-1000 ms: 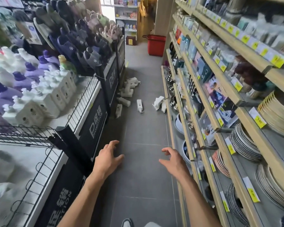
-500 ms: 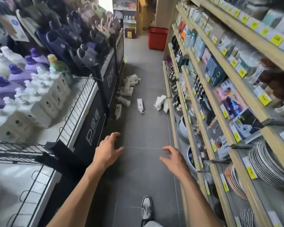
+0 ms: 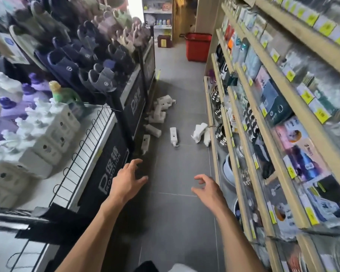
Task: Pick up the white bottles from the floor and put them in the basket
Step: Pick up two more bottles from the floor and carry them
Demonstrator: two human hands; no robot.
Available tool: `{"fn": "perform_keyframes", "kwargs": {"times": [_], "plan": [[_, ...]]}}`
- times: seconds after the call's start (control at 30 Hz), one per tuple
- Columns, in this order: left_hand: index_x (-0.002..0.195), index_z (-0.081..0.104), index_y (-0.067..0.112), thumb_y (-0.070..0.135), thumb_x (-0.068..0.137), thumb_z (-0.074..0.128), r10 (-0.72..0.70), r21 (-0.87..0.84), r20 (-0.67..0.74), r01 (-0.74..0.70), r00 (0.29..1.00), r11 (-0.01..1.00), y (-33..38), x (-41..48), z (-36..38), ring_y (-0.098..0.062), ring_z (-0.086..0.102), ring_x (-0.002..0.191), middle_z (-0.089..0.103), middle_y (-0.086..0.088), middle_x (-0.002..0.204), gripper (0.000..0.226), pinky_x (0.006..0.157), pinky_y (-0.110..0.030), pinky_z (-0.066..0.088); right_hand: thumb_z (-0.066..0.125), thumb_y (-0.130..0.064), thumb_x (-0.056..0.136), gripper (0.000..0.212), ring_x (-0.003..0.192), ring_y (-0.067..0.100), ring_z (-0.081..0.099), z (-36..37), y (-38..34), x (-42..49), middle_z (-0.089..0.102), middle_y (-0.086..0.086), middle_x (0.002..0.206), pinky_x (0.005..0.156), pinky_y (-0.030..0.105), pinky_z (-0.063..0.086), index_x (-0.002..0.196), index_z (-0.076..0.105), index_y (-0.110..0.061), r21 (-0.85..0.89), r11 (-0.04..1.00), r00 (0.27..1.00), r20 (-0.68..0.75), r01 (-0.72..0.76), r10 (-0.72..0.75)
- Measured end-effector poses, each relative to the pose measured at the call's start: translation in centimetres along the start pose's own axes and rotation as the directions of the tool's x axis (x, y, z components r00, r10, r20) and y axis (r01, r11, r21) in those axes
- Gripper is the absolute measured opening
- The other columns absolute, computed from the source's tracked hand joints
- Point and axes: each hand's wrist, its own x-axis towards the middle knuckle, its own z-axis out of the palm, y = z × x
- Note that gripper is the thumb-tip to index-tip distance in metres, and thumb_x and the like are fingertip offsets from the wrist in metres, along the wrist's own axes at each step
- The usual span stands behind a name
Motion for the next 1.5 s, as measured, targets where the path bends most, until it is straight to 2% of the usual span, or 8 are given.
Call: {"fn": "perform_keyframes", "kwargs": {"times": [0.13,0.3,0.47,0.63,1.03,1.2,1.33,1.5], "plan": [[0.145,0.040,0.033,0.042,0.091,0.070,-0.019,0.024,0.019,0.018,1.000,1.000,1.4,3.6,0.3,-0.012,0.056,0.106,0.056,-0.002,0.136,0.063,0.092,-0.038,0.053,0.072,-0.030,0.087,0.035,0.103,0.014,0.061,-0.4,-0.6,4.1,0.060,-0.007,0.118,0.092,0.033,0.050,0.120,0.062,-0.033,0.010,1.000,1.000,0.022,0.007,-0.007],[0.144,0.039,0.035,0.047,0.090,0.068,-0.013,0.052,0.023,0.012,1.000,0.999,2.2,9.5,0.0,-0.021,0.055,0.121,0.058,0.000,0.134,0.063,0.094,-0.044,0.052,0.071,-0.030,0.088,0.032,0.099,0.013,0.060,-1.7,-1.7,9.2,0.060,-0.007,0.118,0.090,0.033,0.050,0.117,0.061,-0.034,0.004,1.000,1.000,0.023,-0.017,0.017],[0.143,0.041,0.034,0.046,0.088,0.069,0.022,0.070,0.017,-0.023,1.000,0.997,3.7,17.3,-0.5,-0.025,0.055,0.121,0.058,0.000,0.133,0.063,0.095,-0.048,0.051,0.070,-0.031,0.089,0.031,0.102,0.012,0.059,-2.9,-3.7,15.2,0.059,-0.007,0.118,0.091,0.033,0.049,0.118,0.060,-0.034,-0.016,1.000,1.000,-0.008,-0.024,0.024],[0.143,0.039,0.037,0.049,0.088,0.066,0.058,0.125,0.051,-0.064,0.997,0.990,5.5,24.5,-1.0,-0.025,0.055,0.120,0.057,0.001,0.134,0.062,0.092,-0.048,0.051,0.069,-0.031,0.090,0.036,0.106,0.012,0.058,-4.1,-6.6,20.8,0.057,-0.010,0.121,0.093,0.034,0.050,0.124,0.059,-0.033,-0.069,0.997,0.999,0.023,-0.026,0.028],[0.143,0.040,0.035,0.048,0.086,0.069,0.029,0.157,0.054,-0.037,0.998,0.987,6.0,38.1,-2.1,-0.028,0.055,0.118,0.057,0.000,0.131,0.065,0.090,-0.049,0.051,0.070,-0.031,0.089,0.035,0.109,0.014,0.058,-6.0,-10.8,34.6,0.058,-0.008,0.119,0.097,0.038,0.050,0.122,0.060,-0.033,-0.076,0.995,0.998,0.027,-0.062,0.065],[0.139,0.042,0.035,0.049,0.088,0.068,-0.011,0.147,-0.009,0.012,1.000,0.989,6.9,41.6,-0.6,-0.027,0.056,0.114,0.059,0.000,0.127,0.059,0.086,-0.046,0.051,0.069,-0.029,0.089,0.035,0.109,0.013,0.058,-7.9,-10.9,40.2,0.059,-0.009,0.120,0.090,0.030,0.047,0.123,0.061,-0.032,-0.095,0.993,0.998,0.023,-0.063,0.066],[0.139,0.046,0.032,0.043,0.089,0.068,-0.031,0.164,-0.019,0.034,0.999,0.986,9.5,45.1,0.8,-0.029,0.051,0.121,0.056,-0.003,0.131,0.055,0.093,-0.048,0.049,0.070,-0.024,0.091,0.034,0.104,0.011,0.057,-9.5,-10.4,45.0,0.058,-0.008,0.117,0.078,0.024,0.035,0.124,0.062,-0.028,-0.091,0.995,0.999,0.030,-0.037,0.040],[0.138,0.047,0.033,0.043,0.089,0.068,-0.075,0.173,-0.019,0.077,0.997,0.982,13.1,49.6,1.4,-0.030,0.048,0.124,0.051,-0.003,0.136,0.054,0.095,-0.048,0.047,0.071,-0.026,0.089,0.034,0.102,0.016,0.059,-11.9,-9.7,50.7,0.057,-0.007,0.112,0.084,0.029,0.045,0.121,0.062,-0.028,-0.068,0.997,0.995,0.086,-0.045,0.051]]}}
